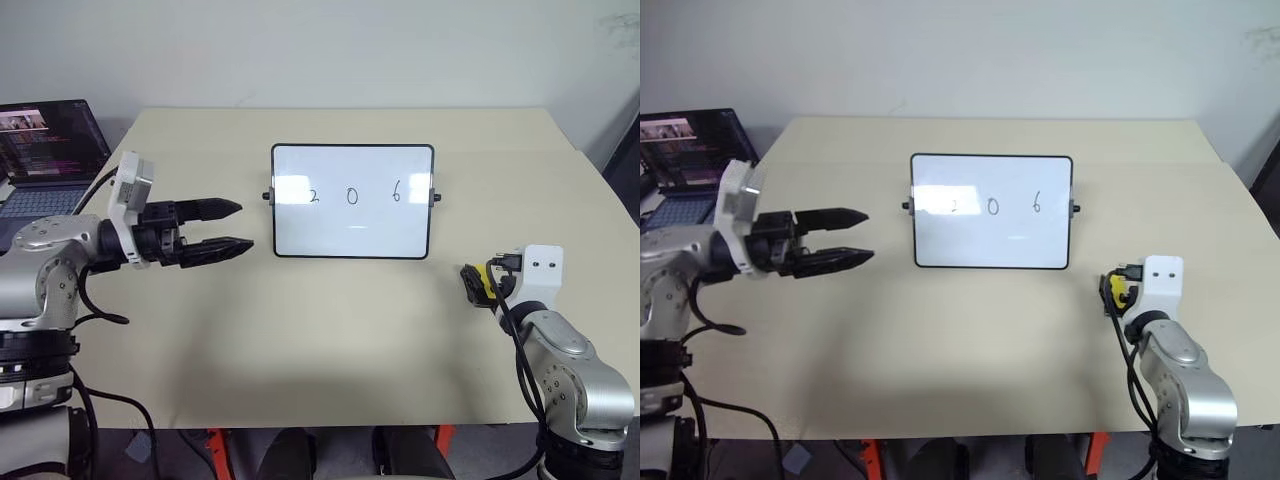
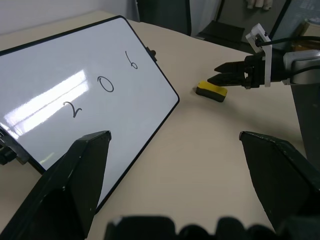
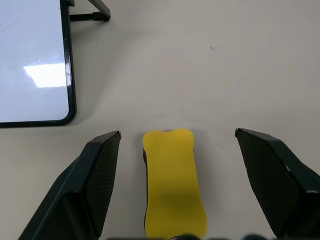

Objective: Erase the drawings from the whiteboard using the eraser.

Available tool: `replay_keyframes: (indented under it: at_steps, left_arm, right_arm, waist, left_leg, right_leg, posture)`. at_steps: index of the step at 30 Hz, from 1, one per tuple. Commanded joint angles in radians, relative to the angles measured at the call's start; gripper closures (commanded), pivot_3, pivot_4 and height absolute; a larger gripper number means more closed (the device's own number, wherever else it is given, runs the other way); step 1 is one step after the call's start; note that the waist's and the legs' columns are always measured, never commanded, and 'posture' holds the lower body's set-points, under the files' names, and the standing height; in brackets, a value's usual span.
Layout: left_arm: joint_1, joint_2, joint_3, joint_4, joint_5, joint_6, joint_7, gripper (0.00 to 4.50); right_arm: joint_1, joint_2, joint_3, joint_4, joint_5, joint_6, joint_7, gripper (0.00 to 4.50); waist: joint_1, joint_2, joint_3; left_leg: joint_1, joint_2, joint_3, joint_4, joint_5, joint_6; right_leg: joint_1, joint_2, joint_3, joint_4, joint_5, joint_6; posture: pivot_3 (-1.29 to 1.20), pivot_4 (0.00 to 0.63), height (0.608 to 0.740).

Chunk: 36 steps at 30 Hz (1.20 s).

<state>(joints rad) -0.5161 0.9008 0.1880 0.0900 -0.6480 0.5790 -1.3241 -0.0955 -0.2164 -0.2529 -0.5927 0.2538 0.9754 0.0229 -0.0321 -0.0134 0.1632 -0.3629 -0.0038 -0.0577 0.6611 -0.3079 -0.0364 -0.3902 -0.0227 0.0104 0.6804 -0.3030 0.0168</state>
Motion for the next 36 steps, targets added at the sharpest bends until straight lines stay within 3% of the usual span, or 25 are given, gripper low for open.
replay_keyframes:
  at_steps: [1, 18, 36]
  left_arm:
    - [-0.022, 0.001, 0.001, 0.008, 0.01, -0.028, -0.017, 0.0]
    - [-0.068, -0.022, -0.034, 0.095, 0.061, -0.111, -0.057, 0.0]
    - [-0.063, -0.011, -0.024, 0.081, 0.068, -0.107, -0.05, 0.0]
  right_arm:
    - [-0.013, -0.005, -0.014, -0.018, -0.003, -0.025, -0.001, 0.53]
    - [-0.062, -0.06, 0.033, 0.088, -0.017, -0.025, 0.025, 0.53]
    - [-0.046, -0.019, 0.039, 0.117, -0.023, -0.004, 0.011, 0.53]
  waist:
    - [0.0, 0.0, 0.0]
    - [-0.001, 0.0, 0.0]
    - [-0.001, 0.0, 0.0]
  left_leg:
    - [0.0, 0.0, 0.0, 0.0, 0.0, 0.0]
    - [0.0, 0.0, 0.0, 0.0, 0.0, 0.0]
    - [-0.001, 0.0, 0.0, 0.0, 0.0, 0.0]
  right_leg:
    - [0.0, 0.0, 0.0, 0.0, 0.0, 0.0]
    - [-0.001, 0.0, 0.0, 0.0, 0.0, 0.0]
    - [-0.001, 0.0, 0.0, 0.0, 0.0, 0.0]
  posture:
    - [0.0, 0.15, 0.74]
    - [0.0, 0.15, 0.74]
    - [0.0, 0.15, 0.74]
